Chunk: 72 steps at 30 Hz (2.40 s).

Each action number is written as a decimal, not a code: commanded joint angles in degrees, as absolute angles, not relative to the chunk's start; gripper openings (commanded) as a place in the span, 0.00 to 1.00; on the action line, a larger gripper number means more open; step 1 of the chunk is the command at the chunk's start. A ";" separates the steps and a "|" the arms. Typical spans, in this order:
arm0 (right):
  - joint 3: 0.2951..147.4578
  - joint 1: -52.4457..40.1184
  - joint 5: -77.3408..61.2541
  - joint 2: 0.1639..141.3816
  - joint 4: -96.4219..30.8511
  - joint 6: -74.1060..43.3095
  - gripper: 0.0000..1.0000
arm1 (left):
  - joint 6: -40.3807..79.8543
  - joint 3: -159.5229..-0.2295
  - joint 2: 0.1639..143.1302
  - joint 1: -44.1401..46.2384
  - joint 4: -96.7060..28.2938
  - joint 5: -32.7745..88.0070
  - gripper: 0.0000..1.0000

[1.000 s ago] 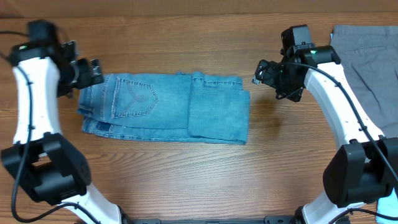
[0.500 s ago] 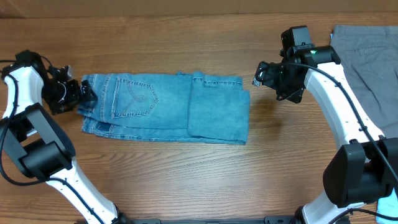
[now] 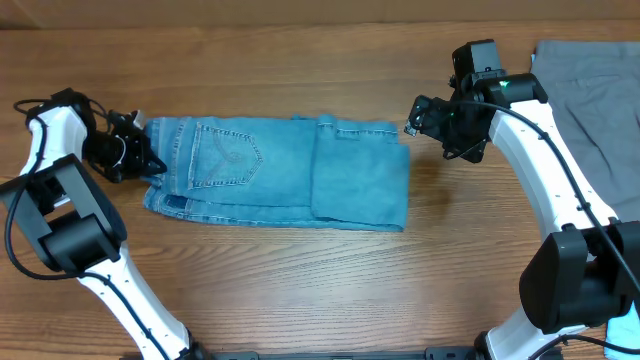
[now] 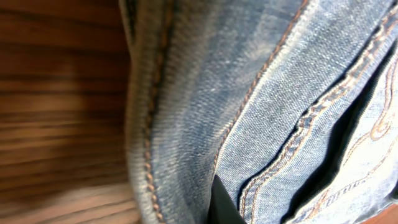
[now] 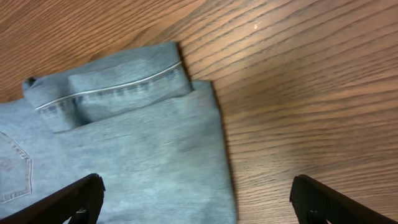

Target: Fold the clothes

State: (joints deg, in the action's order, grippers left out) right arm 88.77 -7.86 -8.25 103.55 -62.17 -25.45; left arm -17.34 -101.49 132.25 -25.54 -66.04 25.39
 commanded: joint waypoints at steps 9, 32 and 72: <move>70.65 -8.80 -12.62 103.68 -46.30 -25.26 1.00 | -2.94 -123.61 126.37 -18.09 -84.44 22.00 0.04; 63.79 -9.72 -15.22 106.91 -37.78 -25.67 1.00 | 8.45 -123.76 121.19 24.40 -82.46 22.13 0.04; 83.53 5.37 -35.92 115.42 -57.58 -9.85 1.00 | 2.13 -122.23 123.50 35.83 -66.63 32.47 0.09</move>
